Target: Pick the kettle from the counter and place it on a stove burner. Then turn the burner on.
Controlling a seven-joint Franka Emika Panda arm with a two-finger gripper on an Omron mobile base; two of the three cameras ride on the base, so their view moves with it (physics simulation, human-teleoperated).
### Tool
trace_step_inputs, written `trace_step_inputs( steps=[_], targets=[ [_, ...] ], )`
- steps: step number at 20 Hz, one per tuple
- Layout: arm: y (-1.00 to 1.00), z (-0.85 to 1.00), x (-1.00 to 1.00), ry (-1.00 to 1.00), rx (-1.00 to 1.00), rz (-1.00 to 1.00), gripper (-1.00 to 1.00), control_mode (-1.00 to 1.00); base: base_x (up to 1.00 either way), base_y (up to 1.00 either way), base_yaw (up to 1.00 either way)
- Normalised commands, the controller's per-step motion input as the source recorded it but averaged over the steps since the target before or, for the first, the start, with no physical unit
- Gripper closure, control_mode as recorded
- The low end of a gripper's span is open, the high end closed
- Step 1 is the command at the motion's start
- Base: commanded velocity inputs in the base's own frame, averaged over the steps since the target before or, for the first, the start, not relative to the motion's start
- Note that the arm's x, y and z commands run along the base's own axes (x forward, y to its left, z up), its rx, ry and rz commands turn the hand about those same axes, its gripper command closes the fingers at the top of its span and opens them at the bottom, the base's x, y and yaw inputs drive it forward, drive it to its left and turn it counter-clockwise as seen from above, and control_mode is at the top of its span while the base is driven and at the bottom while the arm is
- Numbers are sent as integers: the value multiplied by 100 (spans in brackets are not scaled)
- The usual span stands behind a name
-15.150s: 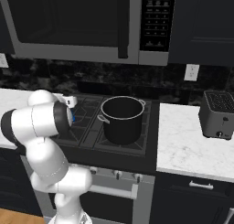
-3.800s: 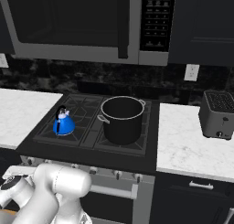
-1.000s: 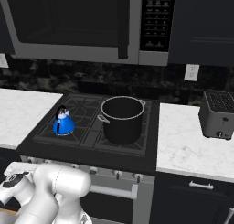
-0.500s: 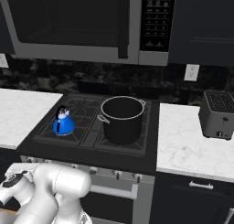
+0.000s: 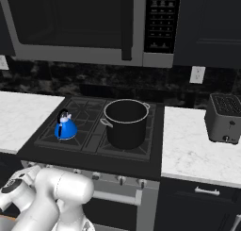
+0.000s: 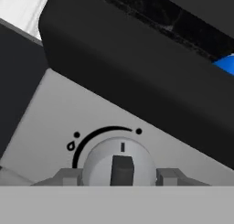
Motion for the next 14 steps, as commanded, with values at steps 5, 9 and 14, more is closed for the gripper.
trace_step_inputs(
  steps=[5, 9, 14],
  targets=[
    [0, 0, 0, 0, -29, 0, 100, -100, 0, 0, 0],
    [0, 0, 0, 1, -29, 0, 100, -100, 0, 0, 0],
    [0, 0, 0, 4, -26, 0, 100, -100, 0, 0, 0]
  ],
)
